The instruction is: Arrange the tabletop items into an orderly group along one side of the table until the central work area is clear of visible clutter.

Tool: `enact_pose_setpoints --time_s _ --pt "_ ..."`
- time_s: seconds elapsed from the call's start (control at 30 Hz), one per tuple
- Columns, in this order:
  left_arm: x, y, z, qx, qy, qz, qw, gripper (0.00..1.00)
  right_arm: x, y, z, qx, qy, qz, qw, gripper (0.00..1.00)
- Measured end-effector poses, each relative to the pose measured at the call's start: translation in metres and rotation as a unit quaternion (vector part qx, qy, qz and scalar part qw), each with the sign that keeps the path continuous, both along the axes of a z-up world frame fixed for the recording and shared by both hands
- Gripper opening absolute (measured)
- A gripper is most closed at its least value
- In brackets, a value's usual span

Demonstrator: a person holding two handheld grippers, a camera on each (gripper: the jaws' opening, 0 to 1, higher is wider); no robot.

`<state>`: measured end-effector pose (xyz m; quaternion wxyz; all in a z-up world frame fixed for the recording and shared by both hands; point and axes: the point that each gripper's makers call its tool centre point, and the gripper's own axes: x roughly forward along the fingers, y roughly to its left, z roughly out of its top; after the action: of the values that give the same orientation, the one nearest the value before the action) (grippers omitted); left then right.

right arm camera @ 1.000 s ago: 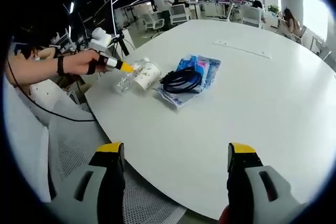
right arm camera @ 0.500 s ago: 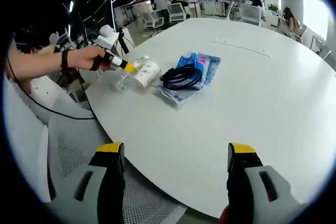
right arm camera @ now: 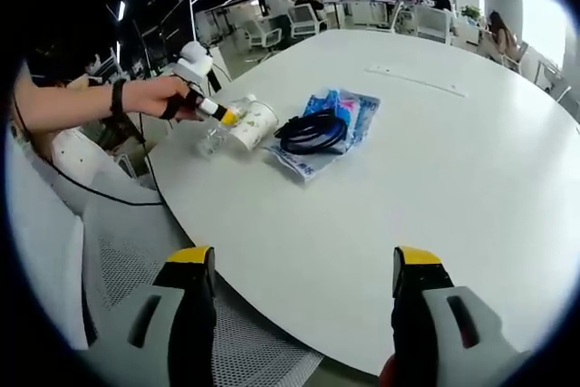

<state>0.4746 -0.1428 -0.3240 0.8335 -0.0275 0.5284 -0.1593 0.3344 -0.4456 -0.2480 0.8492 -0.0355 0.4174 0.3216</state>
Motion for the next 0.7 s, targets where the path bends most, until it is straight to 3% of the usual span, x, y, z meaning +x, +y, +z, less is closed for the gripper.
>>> enact_pose_setpoints --time_s 0.7 --pt "-0.006 0.011 0.007 -0.018 -0.011 0.05 0.9985 0.38 -0.003 0.003 -0.003 0.007 -0.001 -0.002 1.0 0.79"
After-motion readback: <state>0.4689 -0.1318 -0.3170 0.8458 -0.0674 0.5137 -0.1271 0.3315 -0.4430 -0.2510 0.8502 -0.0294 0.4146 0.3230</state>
